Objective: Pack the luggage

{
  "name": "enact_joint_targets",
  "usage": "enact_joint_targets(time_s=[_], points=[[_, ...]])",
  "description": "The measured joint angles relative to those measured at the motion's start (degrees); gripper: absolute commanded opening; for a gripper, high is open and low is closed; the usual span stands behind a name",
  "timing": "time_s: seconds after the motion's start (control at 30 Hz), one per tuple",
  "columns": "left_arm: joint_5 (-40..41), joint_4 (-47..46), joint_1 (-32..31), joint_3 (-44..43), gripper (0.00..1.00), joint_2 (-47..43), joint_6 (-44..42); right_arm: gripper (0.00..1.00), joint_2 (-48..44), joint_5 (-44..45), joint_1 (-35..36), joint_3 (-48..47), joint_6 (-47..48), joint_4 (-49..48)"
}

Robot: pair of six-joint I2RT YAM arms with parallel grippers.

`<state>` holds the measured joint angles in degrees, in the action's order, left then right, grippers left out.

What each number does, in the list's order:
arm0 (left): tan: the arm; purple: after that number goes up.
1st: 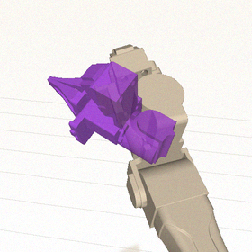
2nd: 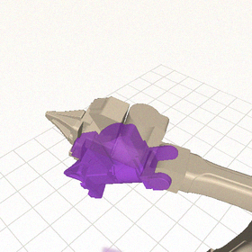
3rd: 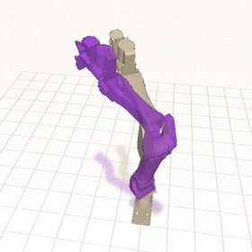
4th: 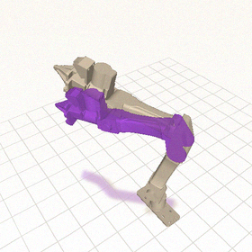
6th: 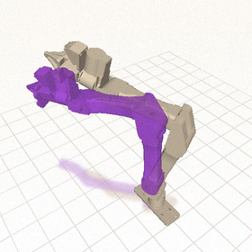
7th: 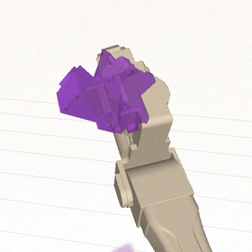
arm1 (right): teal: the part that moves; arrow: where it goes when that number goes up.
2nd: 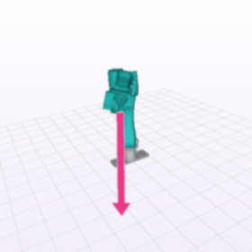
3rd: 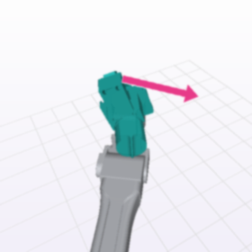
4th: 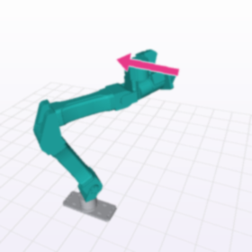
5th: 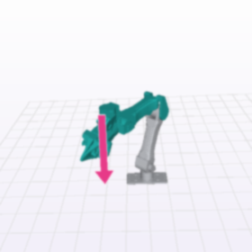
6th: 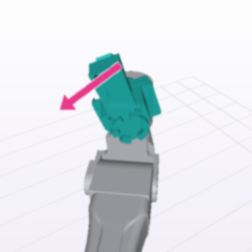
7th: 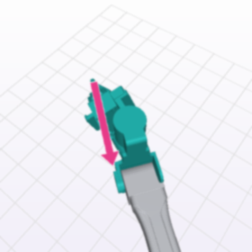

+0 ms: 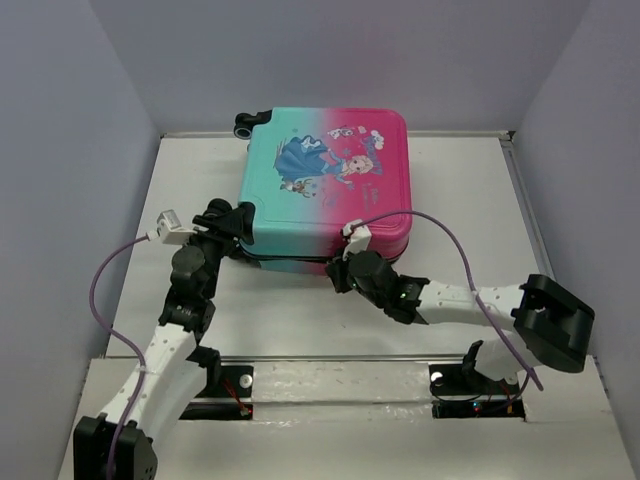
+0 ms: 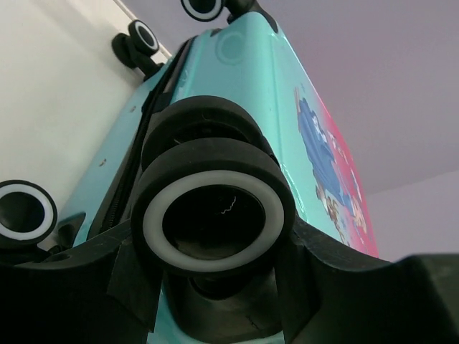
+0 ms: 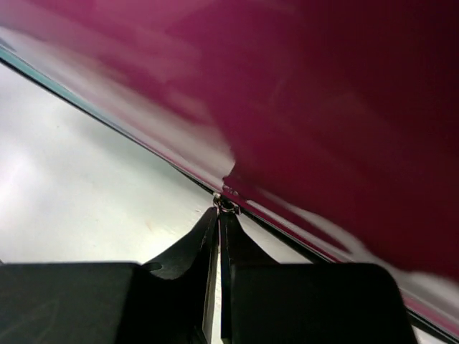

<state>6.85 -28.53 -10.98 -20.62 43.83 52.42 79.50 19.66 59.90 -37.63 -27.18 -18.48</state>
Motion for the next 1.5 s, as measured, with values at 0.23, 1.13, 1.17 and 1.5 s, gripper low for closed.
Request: enact_joint_targets(time_s=[0.23, 1.13, 1.17, 1.5], points=[[4.0, 12.2, -6.4, 2.8, 0.06, -15.0, -0.3, 0.07, 19.9, -1.9, 7.8, -20.9, 6.3, 1.2], [-2.8, 12.9, -36.3, -25.6, 0.06, 26.8, -6.0, 0.07, -7.5, -17.0, -14.3, 9.3, 5.9, -7.6], [-4.0, 13.9, -37.0, -28.9, 0.06, 29.6, -6.0, 0.07, -5.9, -13.1, -12.3, 9.3, 5.4, -10.7], [-4.3, 23.9, -42.2, -40.0, 0.2, 36.3, -5.1, 0.07, 10.1, 12.5, -4.2, 8.6, 1.7, -37.4]])
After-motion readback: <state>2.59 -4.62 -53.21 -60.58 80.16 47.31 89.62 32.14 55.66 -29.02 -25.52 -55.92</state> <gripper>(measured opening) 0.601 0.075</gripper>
